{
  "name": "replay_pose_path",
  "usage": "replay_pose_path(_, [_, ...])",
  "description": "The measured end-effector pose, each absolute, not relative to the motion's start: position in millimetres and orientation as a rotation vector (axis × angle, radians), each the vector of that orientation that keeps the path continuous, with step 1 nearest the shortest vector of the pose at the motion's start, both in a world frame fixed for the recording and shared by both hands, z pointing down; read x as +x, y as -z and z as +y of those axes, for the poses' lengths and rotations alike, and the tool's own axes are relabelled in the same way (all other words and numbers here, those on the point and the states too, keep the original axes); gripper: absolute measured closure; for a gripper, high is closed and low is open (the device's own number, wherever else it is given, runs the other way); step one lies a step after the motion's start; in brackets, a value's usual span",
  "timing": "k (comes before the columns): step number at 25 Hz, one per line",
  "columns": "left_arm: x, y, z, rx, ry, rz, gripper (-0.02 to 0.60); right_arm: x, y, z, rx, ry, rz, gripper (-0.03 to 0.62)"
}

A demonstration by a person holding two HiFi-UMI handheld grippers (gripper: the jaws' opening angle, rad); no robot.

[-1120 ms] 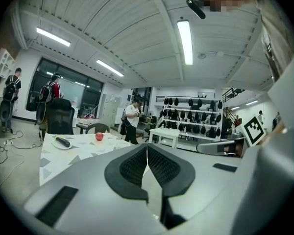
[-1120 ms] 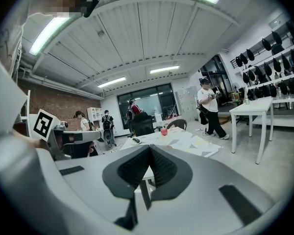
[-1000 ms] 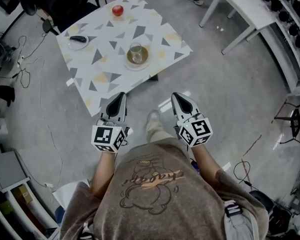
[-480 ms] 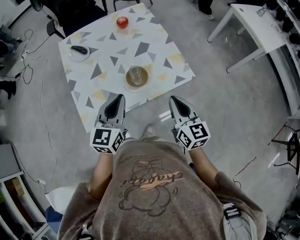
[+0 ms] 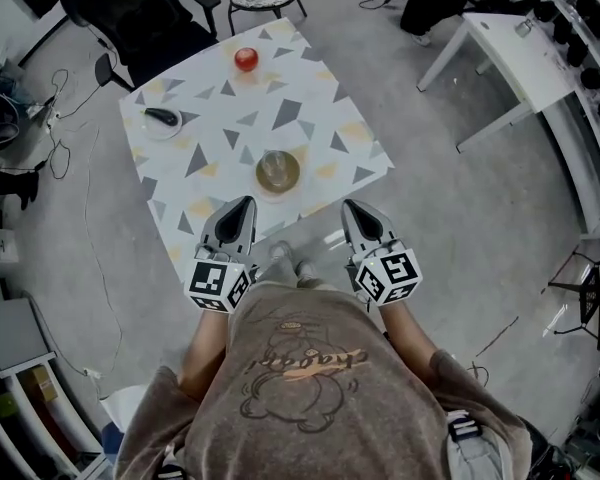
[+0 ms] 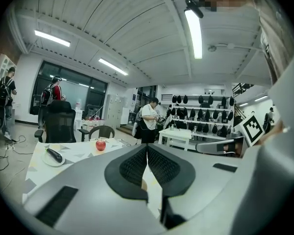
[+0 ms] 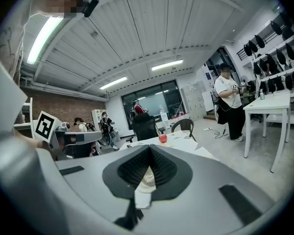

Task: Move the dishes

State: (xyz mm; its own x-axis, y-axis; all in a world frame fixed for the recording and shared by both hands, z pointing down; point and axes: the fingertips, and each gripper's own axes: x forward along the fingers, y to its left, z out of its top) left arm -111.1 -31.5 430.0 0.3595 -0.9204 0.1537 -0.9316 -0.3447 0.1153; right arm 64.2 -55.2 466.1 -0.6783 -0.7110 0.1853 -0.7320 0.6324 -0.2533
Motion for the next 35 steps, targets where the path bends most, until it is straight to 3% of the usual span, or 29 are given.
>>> replay_pose_path(14, [-112.0,-440.6,-69.3,2.548,-0.160,-1.511,0.556,51.5,-464.2,-80.2,1.334,-0.487,-2.738,0.592])
replay_pose_path(16, [-113.2,-442.9,-74.3,2.553,-0.164,-1.506,0.473,50.4,-463.2,-84.2,1.343,-0.486,-2.734,0.592])
replay_pose_path(23, [-108.4,-459.7,-90.6,2.596,-0.194,-1.410,0.279,49.2,-466.2,-93.9,1.357,-0.488,-2.715,0.592])
replay_pose_path(35, [-101.6,-532.4,-126.4,2.592,-0.423,-1.298,0.241,52.6,-466.2,-114.4,1.378,-0.484,-2.693,0.592])
